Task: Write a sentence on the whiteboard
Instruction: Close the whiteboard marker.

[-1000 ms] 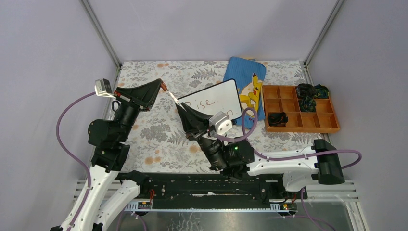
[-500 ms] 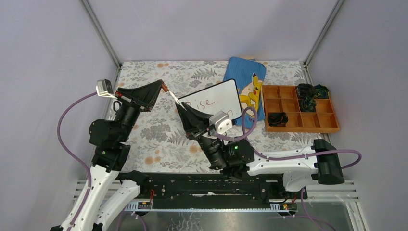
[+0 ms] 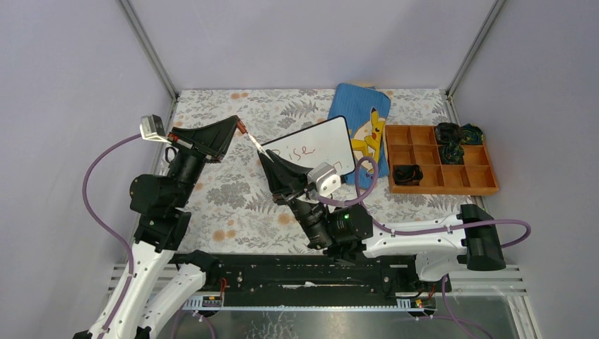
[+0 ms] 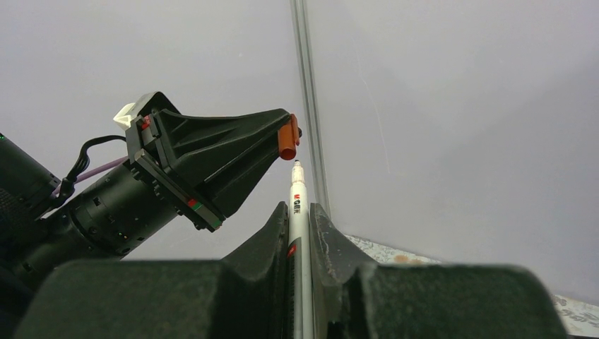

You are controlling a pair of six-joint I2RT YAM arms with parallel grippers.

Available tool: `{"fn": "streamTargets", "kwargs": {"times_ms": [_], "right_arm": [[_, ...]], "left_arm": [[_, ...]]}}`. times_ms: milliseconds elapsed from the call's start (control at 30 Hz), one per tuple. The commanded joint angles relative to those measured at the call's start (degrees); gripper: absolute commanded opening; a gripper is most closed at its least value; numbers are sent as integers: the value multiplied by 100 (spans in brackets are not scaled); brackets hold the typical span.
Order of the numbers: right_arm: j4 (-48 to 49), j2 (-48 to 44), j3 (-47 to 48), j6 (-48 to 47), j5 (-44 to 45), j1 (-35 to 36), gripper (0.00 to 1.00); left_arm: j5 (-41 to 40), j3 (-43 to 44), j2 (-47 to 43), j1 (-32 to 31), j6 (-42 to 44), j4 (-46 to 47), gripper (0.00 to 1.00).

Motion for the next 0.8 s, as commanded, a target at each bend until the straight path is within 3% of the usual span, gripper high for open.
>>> {"fn": "streamTargets", "kwargs": {"times_ms": [0, 767], "right_arm": [[293, -164, 161, 91, -38, -35, 0], [255, -170, 213, 183, -137, -34, 0]], "left_arm": [[-21, 103, -11, -23, 99, 255, 0], [-4, -29, -24, -19, 100, 202, 0]]}}
